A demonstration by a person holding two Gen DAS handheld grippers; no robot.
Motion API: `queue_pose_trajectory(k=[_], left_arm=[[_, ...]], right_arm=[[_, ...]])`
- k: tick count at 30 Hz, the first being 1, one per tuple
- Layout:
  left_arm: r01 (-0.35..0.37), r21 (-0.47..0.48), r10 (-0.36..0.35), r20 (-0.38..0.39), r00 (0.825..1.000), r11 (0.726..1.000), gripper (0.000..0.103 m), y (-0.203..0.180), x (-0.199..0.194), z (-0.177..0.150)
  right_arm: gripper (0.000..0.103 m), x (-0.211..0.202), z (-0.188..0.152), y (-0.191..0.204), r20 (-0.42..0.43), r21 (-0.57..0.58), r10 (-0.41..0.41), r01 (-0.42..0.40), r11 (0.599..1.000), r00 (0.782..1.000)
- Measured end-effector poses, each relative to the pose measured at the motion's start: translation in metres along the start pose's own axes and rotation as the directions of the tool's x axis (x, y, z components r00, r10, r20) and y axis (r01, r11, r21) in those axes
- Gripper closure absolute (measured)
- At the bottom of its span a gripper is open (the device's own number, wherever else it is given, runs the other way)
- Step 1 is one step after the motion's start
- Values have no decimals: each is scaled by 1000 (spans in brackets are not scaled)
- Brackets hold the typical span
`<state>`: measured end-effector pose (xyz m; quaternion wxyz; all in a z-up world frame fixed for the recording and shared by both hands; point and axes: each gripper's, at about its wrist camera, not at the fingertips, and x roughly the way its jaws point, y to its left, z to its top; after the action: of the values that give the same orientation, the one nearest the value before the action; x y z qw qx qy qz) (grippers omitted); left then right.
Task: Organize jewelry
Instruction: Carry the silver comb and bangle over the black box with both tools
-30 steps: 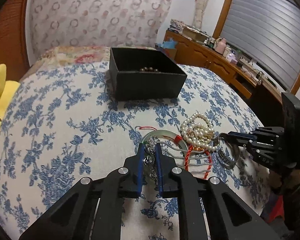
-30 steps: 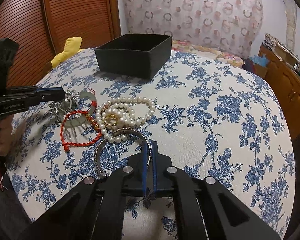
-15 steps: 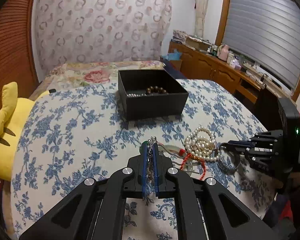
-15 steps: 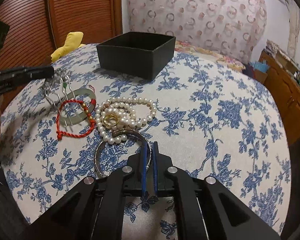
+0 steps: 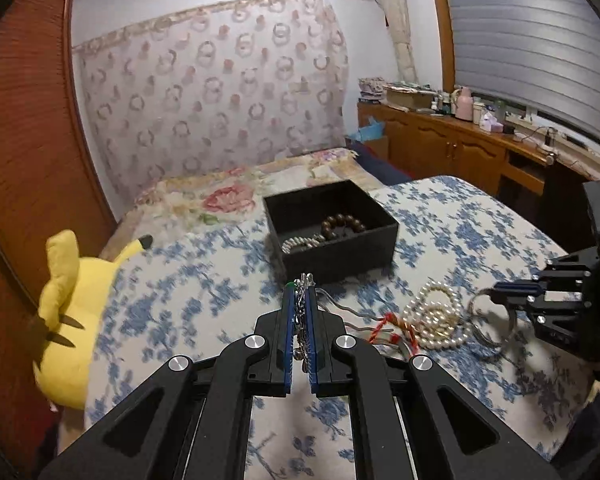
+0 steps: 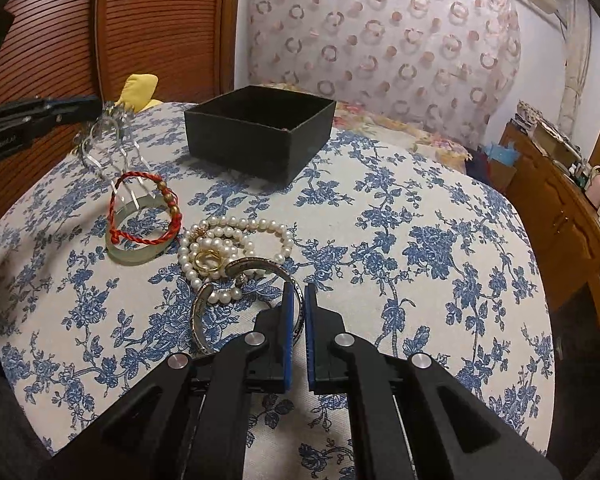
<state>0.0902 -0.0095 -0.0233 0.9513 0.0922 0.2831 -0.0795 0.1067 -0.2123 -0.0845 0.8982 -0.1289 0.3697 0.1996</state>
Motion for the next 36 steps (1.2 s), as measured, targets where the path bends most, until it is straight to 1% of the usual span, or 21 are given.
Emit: queue_pose_trajectory(k=[4, 9, 11, 14, 19, 25, 31, 36], left_arm=[[-1, -2, 1, 20, 1000, 1000, 99, 3, -6, 9], [-47, 11, 46, 51, 998, 999, 99, 4, -13, 17], [-41, 2, 40, 57, 998, 999, 99, 6, -15, 20], [-57, -3, 57, 67, 996, 998, 99, 9, -17, 24], [-41, -34, 43, 69, 997, 999, 99, 17, -17, 28], [-12, -78, 16, 60, 998, 997, 99, 23, -6, 34], [17, -97, -11, 63, 998, 995, 99, 22, 14, 47], [33, -104, -26, 68, 997, 994, 99, 21, 31, 62]], right_arm=[[97, -2, 1, 1, 5, 1, -1, 1, 1000, 1000], [97, -7, 5, -2, 20, 7, -6, 6, 1000, 1000], [97, -9, 6, -2, 27, 7, -3, 2, 1000, 1000], [97, -12, 9, -2, 36, 6, -4, 3, 1000, 999], [97, -15, 15, -2, 51, 6, -1, 1, 1000, 999], [97, -17, 30, -2, 78, -2, 4, -4, 1000, 997], [97, -11, 56, -7, 105, -19, 6, -4, 1000, 994], [97, -2, 81, -18, 131, -11, 17, -16, 1000, 991]])
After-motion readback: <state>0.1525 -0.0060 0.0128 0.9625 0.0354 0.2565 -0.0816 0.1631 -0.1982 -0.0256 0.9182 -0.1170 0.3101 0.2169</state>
